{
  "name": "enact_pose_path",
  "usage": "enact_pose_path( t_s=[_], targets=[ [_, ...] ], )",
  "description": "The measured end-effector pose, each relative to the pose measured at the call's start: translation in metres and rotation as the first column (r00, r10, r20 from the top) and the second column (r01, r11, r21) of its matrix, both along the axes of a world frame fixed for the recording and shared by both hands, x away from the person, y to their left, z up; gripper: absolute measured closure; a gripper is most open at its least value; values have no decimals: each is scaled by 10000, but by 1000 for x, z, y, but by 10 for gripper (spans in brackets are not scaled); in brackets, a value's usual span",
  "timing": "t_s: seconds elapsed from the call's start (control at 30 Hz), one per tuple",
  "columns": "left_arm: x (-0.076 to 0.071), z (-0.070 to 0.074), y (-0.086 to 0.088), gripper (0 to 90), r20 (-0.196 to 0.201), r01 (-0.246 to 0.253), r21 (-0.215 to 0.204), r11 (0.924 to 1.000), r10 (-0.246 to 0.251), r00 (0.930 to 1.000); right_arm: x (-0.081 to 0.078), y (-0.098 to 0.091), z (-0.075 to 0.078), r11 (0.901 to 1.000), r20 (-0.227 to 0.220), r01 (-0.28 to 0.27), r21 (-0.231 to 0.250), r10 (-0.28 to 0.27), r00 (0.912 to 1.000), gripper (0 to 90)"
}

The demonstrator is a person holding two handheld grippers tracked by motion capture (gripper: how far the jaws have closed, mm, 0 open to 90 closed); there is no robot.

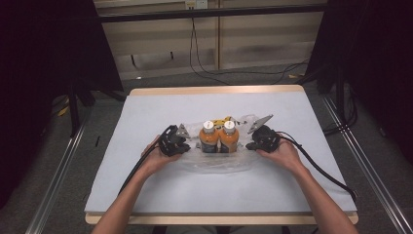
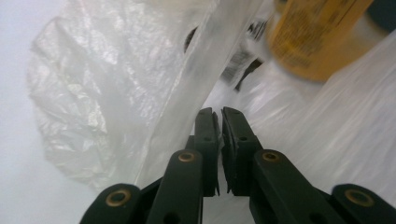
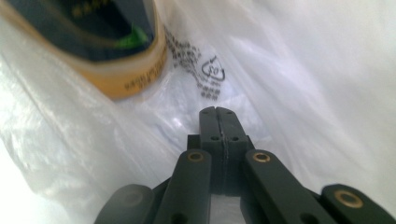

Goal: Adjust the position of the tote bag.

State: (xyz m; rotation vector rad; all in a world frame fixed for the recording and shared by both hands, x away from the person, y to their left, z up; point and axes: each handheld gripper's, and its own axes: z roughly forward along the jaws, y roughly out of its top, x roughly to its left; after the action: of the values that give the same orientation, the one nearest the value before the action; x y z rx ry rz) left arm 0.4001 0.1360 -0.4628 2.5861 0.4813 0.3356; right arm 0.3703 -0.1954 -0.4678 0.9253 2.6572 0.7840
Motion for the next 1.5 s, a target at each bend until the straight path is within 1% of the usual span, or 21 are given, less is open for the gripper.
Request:
enact_pose_path(
  t_s=[0.03, 0.07, 0.1, 0.13, 0.17, 0.23, 0.33, 0.4, 0.47, 0.5, 0.63, 0.7, 0.8, 0.87, 0.97, 1.0, 1.07, 1.13, 1.27, 1.4, 1.5],
  targets=[
    [2, 2, 1, 858, 236, 78, 485, 9988, -90, 9997, 0, -2, 1, 9995, 68, -182, -267, 183, 9998, 900],
    [3, 2, 2, 863, 234, 61, 575, 9983, -75, 9997, -1, -3, 2, 9986, 76, -108, -513, 112, 9999, 900],
    [5, 2, 3, 865, 124, 69, 469, 9989, -75, 9999, -1, -5, 3, 9972, 214, -104, -743, 120, 9997, 900],
    [6, 1, 5, 866, 30, 90, 321, 9994, -91, 10000, -1, -6, 3, 9973, 172, -46, -727, 58, 9998, 900],
    [5, 0, 6, 871, 114, 0, 226, 9997, -3, 9999, -1, -8, 3, 9970, 227, -41, -775, 59, 9997, 900],
    [5, 1, 9, 885, 177, 102, 478, 9988, -110, 9998, -2, -12, 3, 9963, 212, 58, -853, -41, 9998, 900],
    [6, 0, 15, 900, 102, -15, 213, 9998, 13, 9999, -2, -20, 3, 9942, 332, 202, -1060, -168, 9993, 900],
    [7, 0, 20, 900, 262, -29, 508, 9987, 16, 9997, -2, -25, 3, 9941, 263, 353, -1029, -328, 9991, 900],
    [8, 0, 29, 900, 33, -205, 204, 9996, 205, 9998, -3, -28, 4, 9925, 238, 362, -1166, -337, 9992, 900],
    [9, 0, 32, 900, 30, -160, 298, 9994, 159, 9999, -3, -30, 4, 9919, 209, 378, -1214, -355, 9992, 900],
    [8, 0, 43, 900, -159, -275, 153, 9995, 278, 9995, -6, -37, 4, 9930, 63, 447, -1090, -443, 9990, 900],
    [6, 1, 44, 900, -38, -291, 312, 9991, 293, 9996, -7, -41, 5, 9932, 20, 443, -1074, -443, 9990, 900],
    [4, -1, 47, 900, -1, -351, 101, 9993, 351, 9994, -9, -46, 5, 9934, -154, 504, -1034, -522, 9985, 900],
    [3, 0, 52, 900, 21, -381, 80, 9992, 381, 9993, -11, -49, 6, 9930, -62, 492, -1070, -502, 9987, 900],
    [-2, -4, 63, 900, -14, -628, -512, 9967, 628, 9980, -14, -56, 5, 9946, -190, 682, -779, -699, 9974, 900],
    [-3, -5, 66, 900, -9, -721, -708, 9949, 722, 9974, -15, -57, 4, 9949, -60, 656, -768, -662, 9978, 900],
    [-5, -5, 70, 900, -32, -798, -819, 9934, 798, 9968, -16, -58, 5, 9943, -29, 657, -842, -662, 9978, 900],
    [-7, -5, 74, 900, -21, -736, -717, 9947, 736, 9973, -18, -60, 5, 9940, -111, 682, -851, -694, 9975, 900],
    [-9, -7, 79, 900, -8, -991, -1103, 9889, 996, 9950, -21, -62, 4, 9931, -34, 882, -771, -887, 9961, 900],
    [-11, -6, 80, 900, -63, -956, -885, 9915, 955, 9954, -22, -64, 3, 9939, -34, 919, -609, -923, 9957, 900],
    [-10, -6, 82, 900, -175, -1196, -1142, 9862, 1183, 9928, -22, -64, 3, 9941, 54, 839, -680, -838, 9965, 900]
  ],
)
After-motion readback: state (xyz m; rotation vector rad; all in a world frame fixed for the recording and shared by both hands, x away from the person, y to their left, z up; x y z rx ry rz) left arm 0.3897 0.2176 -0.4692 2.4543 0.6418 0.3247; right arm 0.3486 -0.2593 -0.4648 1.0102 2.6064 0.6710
